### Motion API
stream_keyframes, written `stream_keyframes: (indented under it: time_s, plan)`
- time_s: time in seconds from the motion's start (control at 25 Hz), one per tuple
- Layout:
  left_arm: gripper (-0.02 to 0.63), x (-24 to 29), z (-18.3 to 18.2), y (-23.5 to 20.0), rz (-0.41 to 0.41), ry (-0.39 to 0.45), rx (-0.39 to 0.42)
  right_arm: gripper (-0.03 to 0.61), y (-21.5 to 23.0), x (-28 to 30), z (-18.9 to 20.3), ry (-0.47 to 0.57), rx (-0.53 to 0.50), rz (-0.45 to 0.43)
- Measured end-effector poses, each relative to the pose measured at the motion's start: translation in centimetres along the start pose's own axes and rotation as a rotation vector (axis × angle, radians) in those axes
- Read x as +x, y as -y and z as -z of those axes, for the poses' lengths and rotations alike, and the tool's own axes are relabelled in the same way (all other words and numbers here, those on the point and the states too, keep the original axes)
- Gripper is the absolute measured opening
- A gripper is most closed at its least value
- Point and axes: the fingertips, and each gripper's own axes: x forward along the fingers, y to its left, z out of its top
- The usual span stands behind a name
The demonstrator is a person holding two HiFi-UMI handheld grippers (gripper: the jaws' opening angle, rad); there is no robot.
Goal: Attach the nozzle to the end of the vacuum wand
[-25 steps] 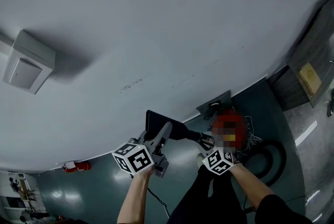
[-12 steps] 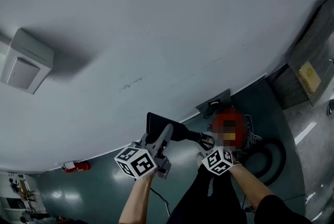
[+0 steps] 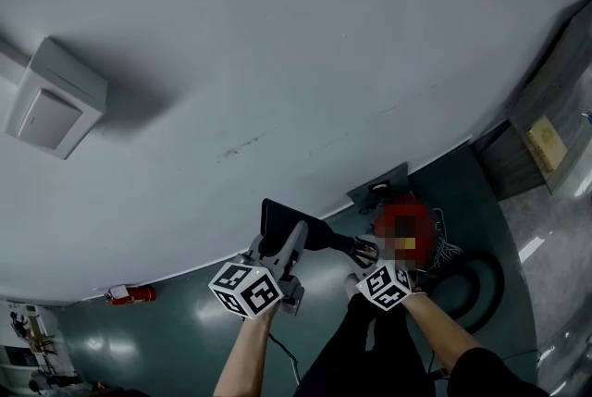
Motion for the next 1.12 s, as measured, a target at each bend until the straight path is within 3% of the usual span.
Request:
stream_keyframes:
  time_s: [0.36,0.56,0.8,1.0,1.12]
  plan:
    - [0.164,-1.7,0.7,-0.4,-0.021,-0.004,0.019,0.191,-0.5,-0.4,-0.1,-0.015,-0.005,-0.015]
    - [0.167,-3.9,0.6,-0.4,-0.041,0.025,0.005,0.192,-0.2,-2.8,-0.9,0.017,0.050,0.007]
    - [0.164,-6.4,-0.4,1.0,-0.051,0.116,-0.090,0.189,1.2,-6.9,-4.4,0.125,0.179,0.053]
    - [0.100,-7.4,-1.5,4.2,-0.017,0.175,-0.078,0.065,1.5,-11.0,-10.1,0.286,0.361,0.053]
    - [0.074,-7.4,-1.6,5.9,0.017,0.196,-0.078,0.044,1.5,-13.1,-12.6,0.369,0.490,0.022]
